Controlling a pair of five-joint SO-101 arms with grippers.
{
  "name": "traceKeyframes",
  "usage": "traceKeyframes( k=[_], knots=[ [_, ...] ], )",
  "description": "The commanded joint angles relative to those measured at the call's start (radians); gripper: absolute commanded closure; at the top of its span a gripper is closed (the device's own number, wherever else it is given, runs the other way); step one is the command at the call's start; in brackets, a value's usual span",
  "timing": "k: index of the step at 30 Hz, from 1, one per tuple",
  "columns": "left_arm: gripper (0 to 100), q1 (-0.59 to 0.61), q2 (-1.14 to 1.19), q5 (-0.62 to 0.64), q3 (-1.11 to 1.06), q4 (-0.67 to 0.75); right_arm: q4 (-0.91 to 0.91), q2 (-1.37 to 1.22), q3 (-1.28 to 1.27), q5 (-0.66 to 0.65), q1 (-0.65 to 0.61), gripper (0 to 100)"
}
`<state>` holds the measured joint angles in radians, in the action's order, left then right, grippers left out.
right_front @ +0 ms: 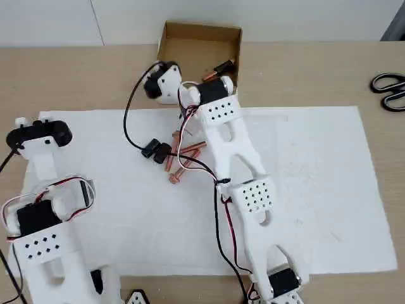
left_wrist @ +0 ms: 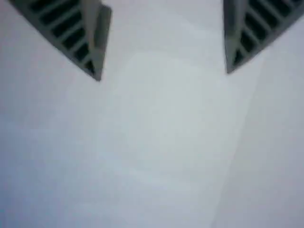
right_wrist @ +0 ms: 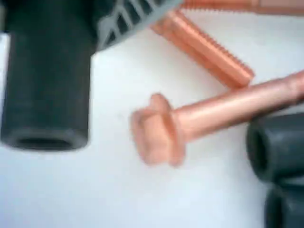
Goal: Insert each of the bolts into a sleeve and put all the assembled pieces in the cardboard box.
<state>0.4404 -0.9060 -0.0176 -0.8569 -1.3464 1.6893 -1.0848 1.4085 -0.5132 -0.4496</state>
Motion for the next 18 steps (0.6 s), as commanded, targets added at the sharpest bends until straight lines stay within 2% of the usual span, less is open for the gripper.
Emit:
traceKeyframes(
  k=[1, 6, 12, 18],
  knots=[
    [84, -0.003, -0.014, 0.008, 0.008, 0.021, 0.008, 0.139, 0.005, 0.055, 0.015, 94.6],
    [84, -0.003, -0.014, 0.008, 0.008, 0.021, 0.015, 0.191, -0.066, 0.143, 0.036, 94.6],
    [84, -0.003, -0.014, 0.008, 0.008, 0.021, 0.012, 0.325, -0.299, 0.253, 0.064, 94.6],
    [84, -0.005, -0.014, 0.008, 0.008, 0.021, 0.010, 0.504, -0.489, 0.293, 0.070, 94.6]
  ],
)
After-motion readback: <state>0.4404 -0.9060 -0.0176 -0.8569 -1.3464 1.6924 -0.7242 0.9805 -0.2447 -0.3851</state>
